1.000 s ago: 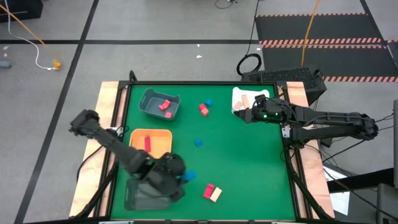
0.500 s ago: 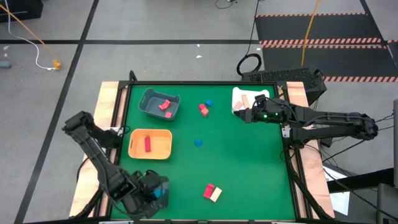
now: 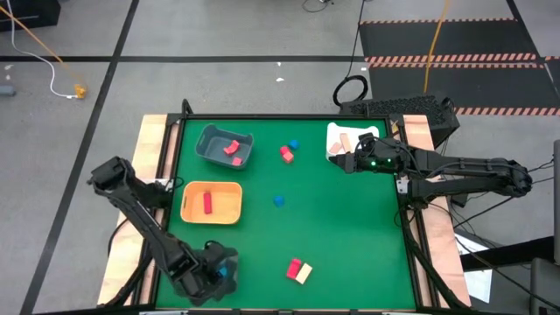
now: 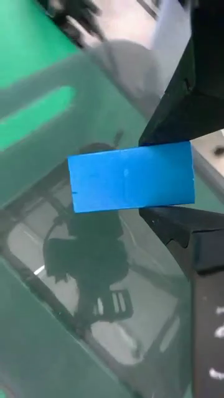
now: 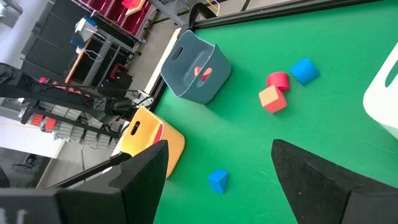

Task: Sort & place blocks by color
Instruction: Put the bottom blue block into the black bin, then put the bottom red block into the yellow bin

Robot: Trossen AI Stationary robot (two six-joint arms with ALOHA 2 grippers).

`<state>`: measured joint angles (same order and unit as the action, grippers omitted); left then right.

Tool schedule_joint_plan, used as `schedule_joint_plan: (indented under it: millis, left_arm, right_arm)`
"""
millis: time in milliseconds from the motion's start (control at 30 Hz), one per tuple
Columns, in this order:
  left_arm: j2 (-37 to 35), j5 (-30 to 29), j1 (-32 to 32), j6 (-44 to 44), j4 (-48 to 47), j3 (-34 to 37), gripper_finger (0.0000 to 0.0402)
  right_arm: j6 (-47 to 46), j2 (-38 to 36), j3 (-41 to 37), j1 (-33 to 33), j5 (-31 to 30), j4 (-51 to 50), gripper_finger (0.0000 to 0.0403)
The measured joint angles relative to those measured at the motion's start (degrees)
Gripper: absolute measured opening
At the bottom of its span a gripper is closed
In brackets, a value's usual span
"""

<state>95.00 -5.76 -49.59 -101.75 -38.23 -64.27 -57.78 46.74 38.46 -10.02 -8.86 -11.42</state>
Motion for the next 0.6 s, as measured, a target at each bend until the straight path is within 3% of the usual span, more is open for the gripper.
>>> schedule_joint_plan:
  millis: [400,600]
  left_arm:
    - [-0.3,1.3,3.1,-4.7,-1.5,-2.1,0.0254]
    - [-3.1,-2.1,5.6,-2.4,-6.9,-6.3,0.0262]
  right_arm:
    - [0.0,0.0,0.0,0.0,0.0,0.0,0.0279]
    - [0.0,0.0,0.0,0.0,0.0,0.0,0.0279]
